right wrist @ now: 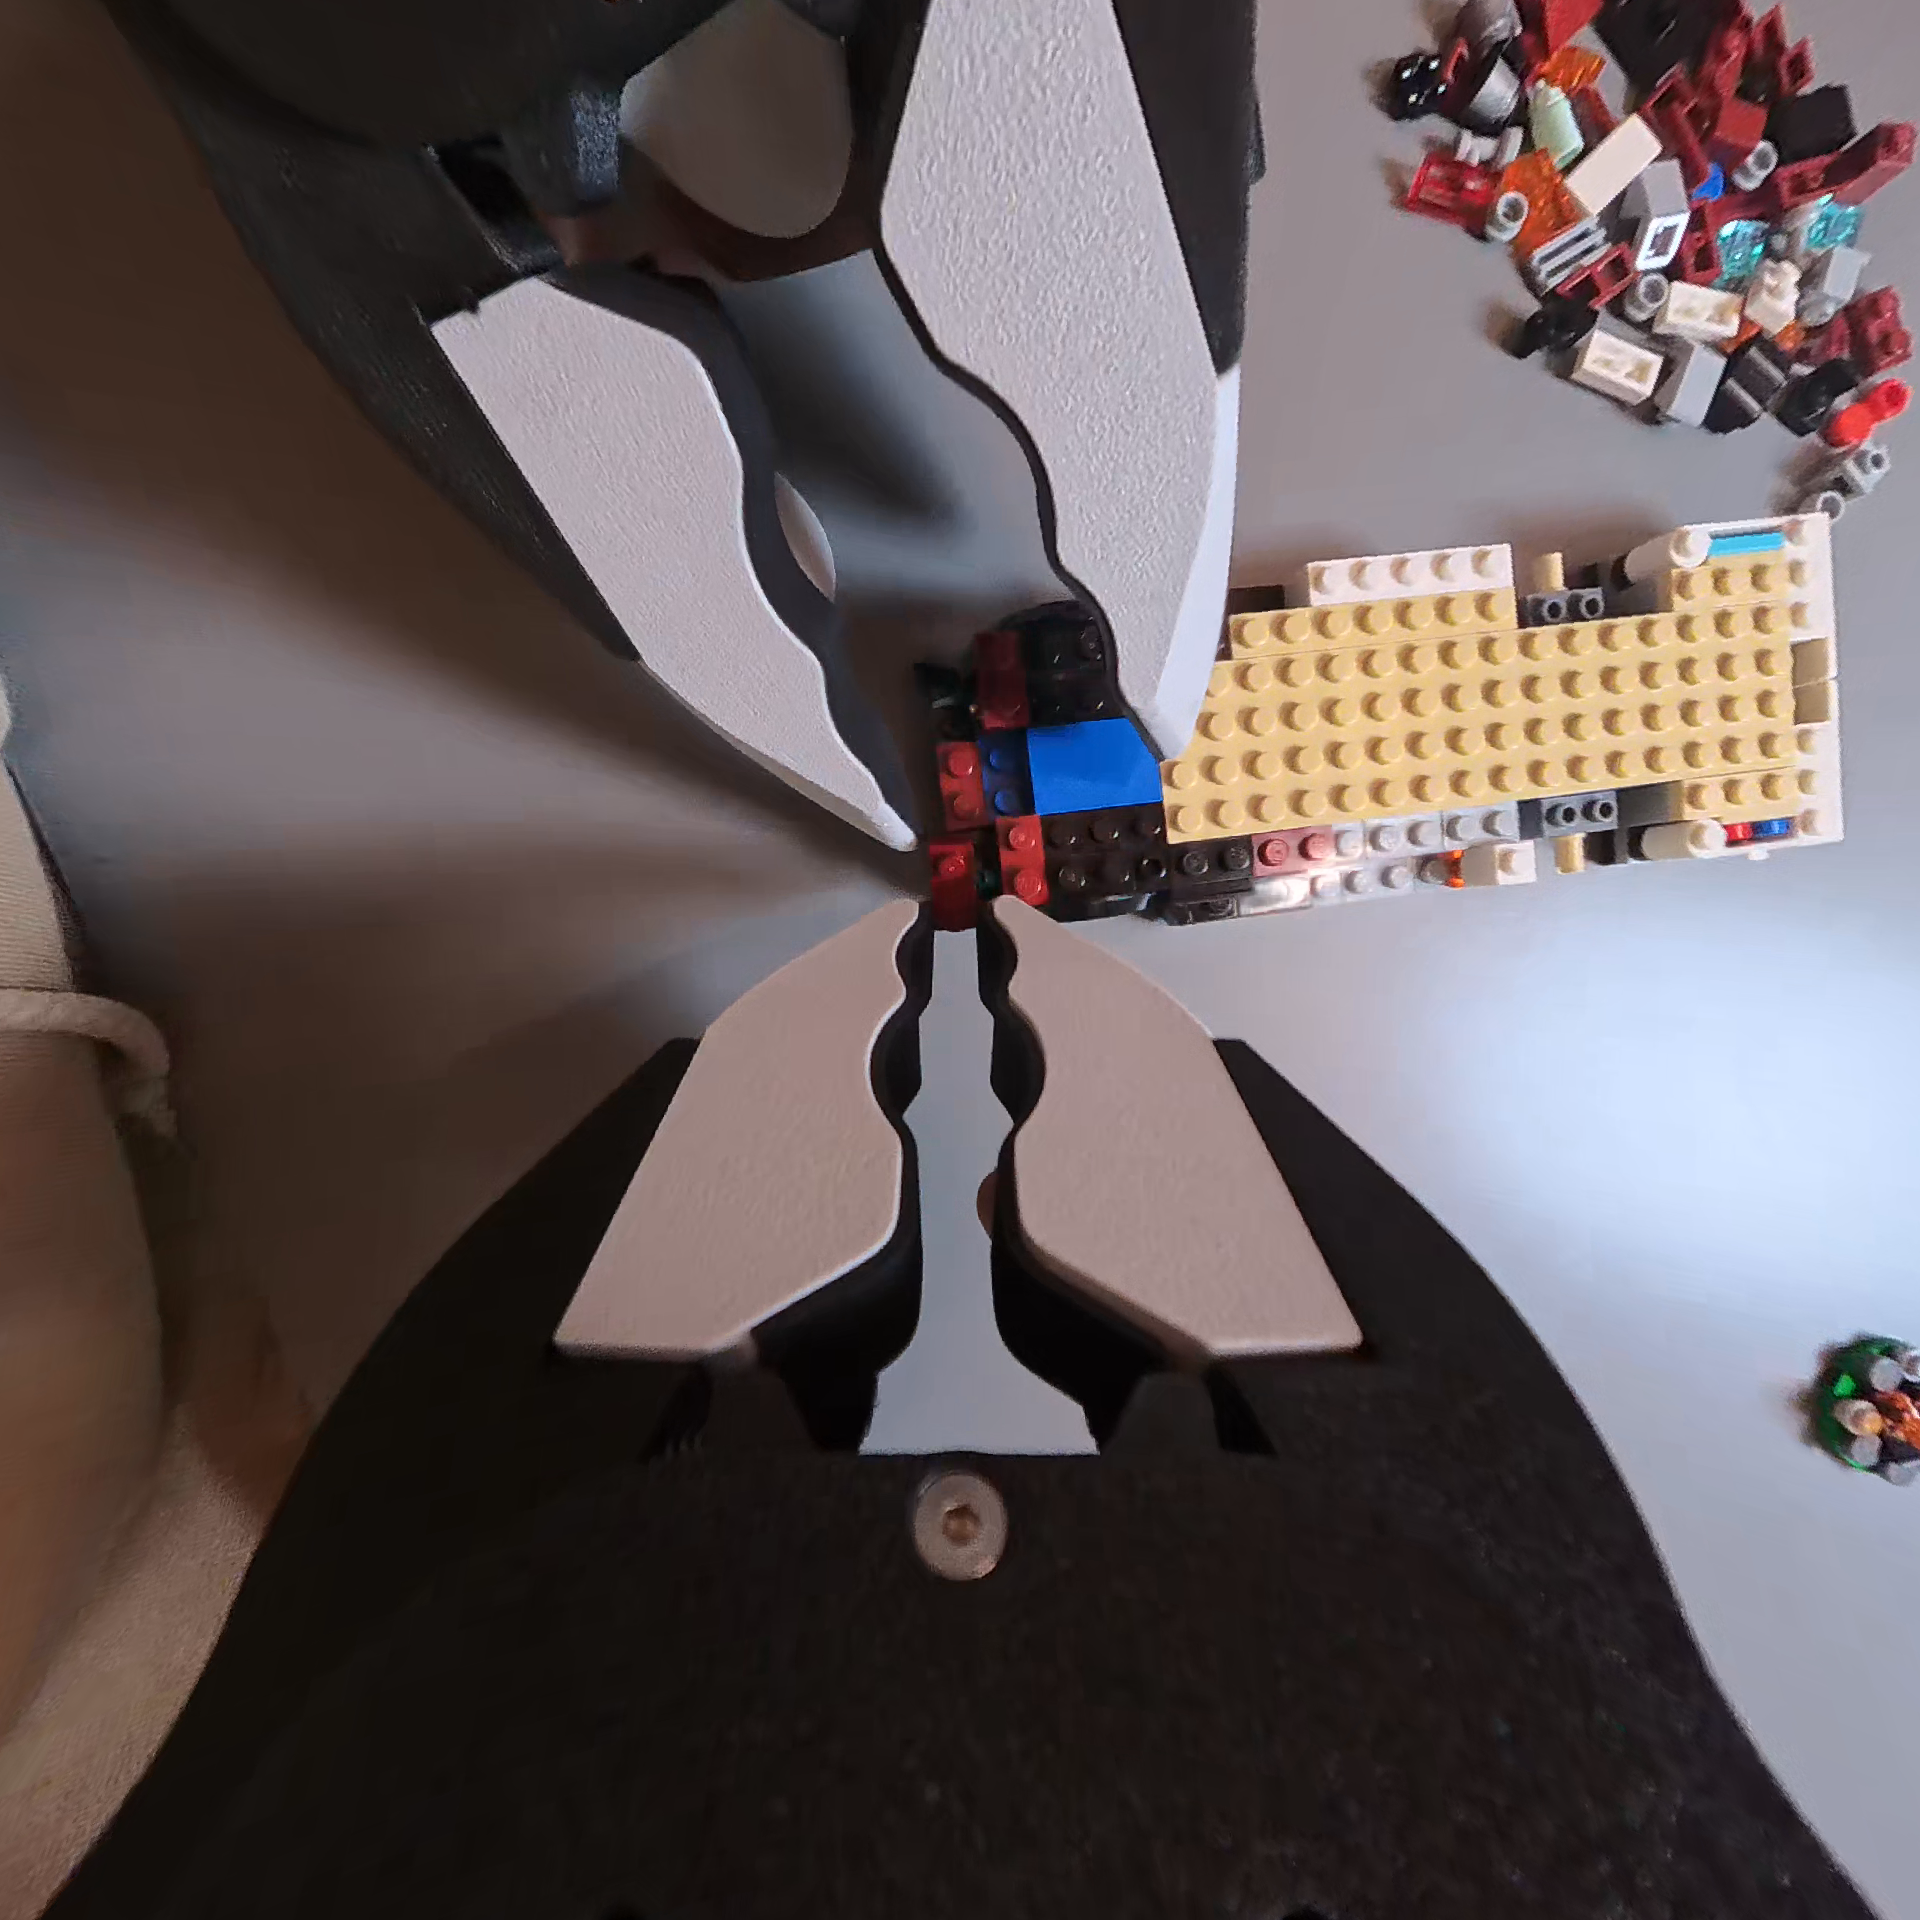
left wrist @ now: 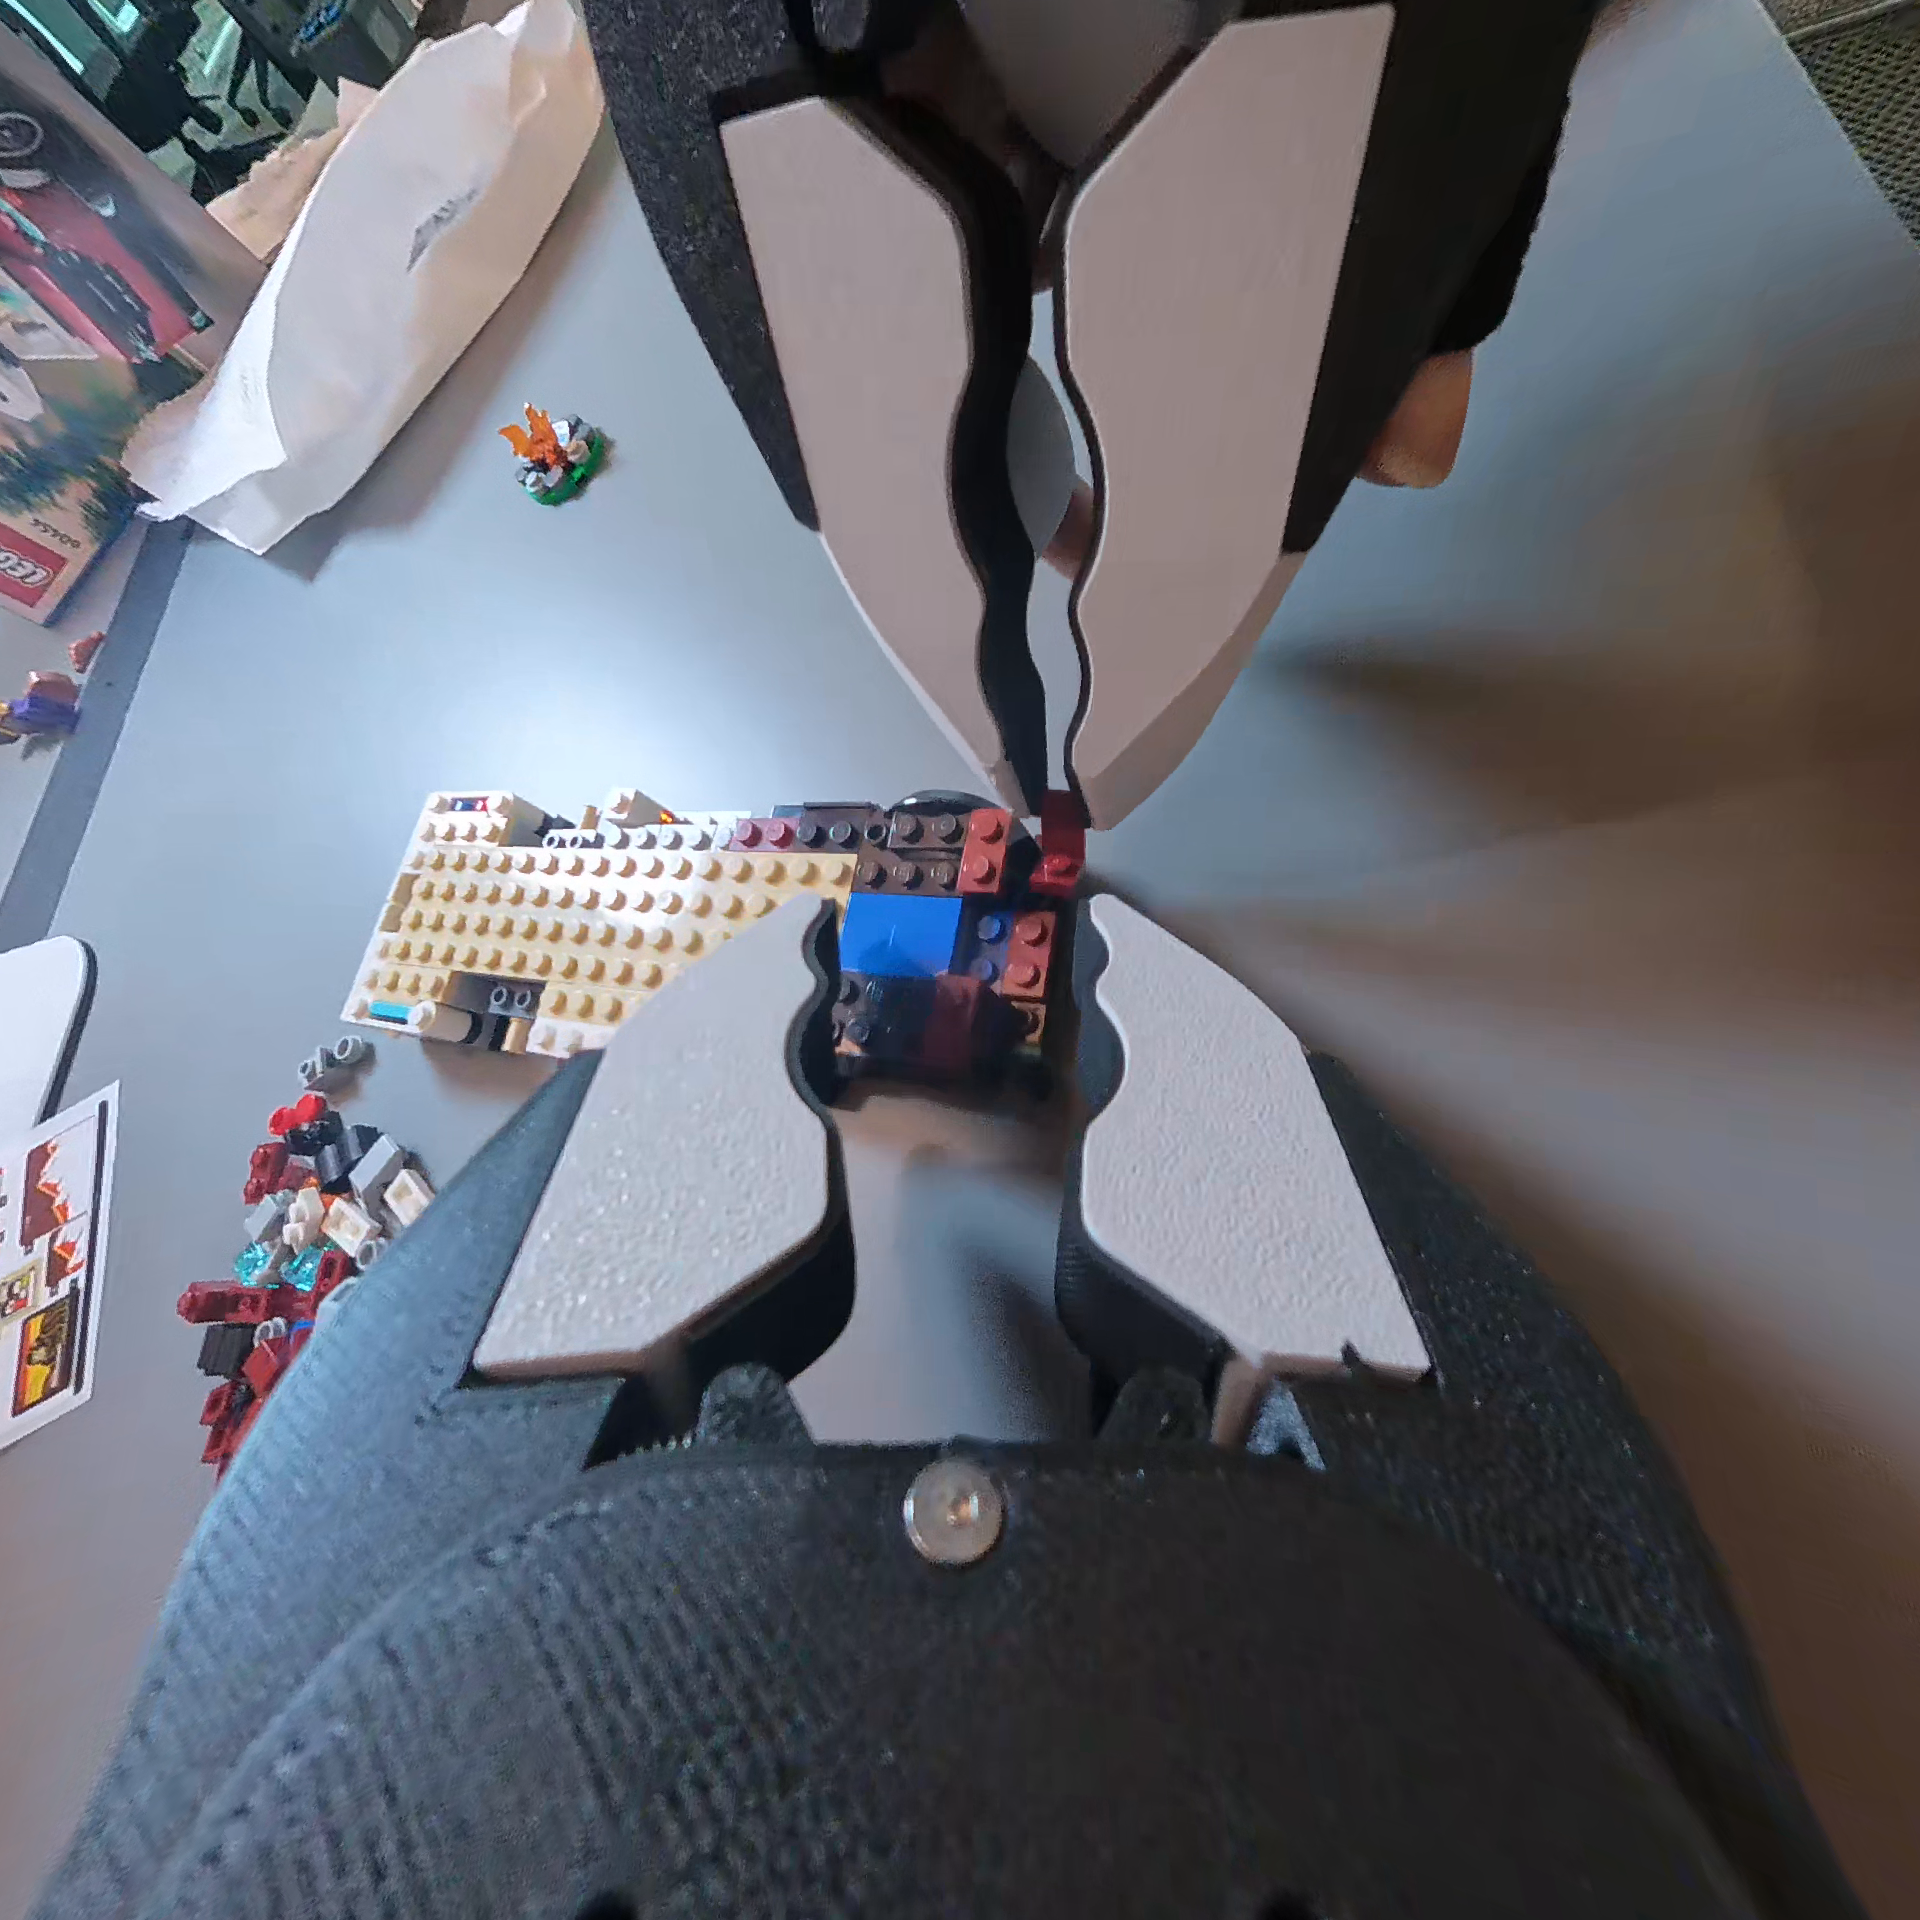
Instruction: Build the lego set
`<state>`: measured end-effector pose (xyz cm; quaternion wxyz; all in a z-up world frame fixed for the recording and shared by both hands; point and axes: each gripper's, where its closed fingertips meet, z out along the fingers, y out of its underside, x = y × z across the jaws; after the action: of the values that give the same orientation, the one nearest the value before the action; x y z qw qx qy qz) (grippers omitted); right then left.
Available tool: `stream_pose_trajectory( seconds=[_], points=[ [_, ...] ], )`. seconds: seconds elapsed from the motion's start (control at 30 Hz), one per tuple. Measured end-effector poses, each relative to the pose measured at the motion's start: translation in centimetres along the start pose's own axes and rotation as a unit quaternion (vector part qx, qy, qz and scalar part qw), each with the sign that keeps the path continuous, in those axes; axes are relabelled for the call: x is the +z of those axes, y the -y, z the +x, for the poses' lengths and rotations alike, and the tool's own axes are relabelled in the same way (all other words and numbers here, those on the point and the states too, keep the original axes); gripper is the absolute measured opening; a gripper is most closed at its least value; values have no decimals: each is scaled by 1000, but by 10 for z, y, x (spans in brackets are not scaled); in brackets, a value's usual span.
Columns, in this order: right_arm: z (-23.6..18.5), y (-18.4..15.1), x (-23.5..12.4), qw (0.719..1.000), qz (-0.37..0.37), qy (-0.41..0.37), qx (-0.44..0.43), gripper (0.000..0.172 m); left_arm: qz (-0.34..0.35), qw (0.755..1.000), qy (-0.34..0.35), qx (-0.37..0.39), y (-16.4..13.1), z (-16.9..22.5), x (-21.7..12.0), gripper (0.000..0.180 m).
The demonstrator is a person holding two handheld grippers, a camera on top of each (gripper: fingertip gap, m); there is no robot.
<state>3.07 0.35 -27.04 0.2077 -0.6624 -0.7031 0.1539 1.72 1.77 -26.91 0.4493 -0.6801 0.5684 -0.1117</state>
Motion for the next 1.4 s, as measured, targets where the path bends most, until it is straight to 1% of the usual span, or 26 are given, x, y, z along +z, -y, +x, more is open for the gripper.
stream_pose_trajectory(
  seconds=[0.23, 0.4, 0.5, 0.9, 1.17, 1.4],
  points=[
    [5, -2, 2, 998, -48, -35, 5, 8, -2, 1000, -3, -17, -3, 0, 3, 42],
    [4, 0, 3, 997, -63, -51, 5, 8, 7, 999, -6, -45, -2, -2, 3, 41],
    [5, 2, 2, 996, -69, -61, 4, 8, 8, 999, -4, -47, -2, -3, 3, 39],
    [5, 6, 3, 995, -63, -78, 1, 8, 6, 999, -2, -33, -3, -2, 2, 32],
    [6, 11, 3, 995, -59, -82, -18, 8, 8, 999, -2, -34, -3, -2, 2, 32],
    [6, 14, 4, 995, -44, -80, -41, 12, 10, 999, -4, -39, -3, -2, 2, 32]
  ],
)
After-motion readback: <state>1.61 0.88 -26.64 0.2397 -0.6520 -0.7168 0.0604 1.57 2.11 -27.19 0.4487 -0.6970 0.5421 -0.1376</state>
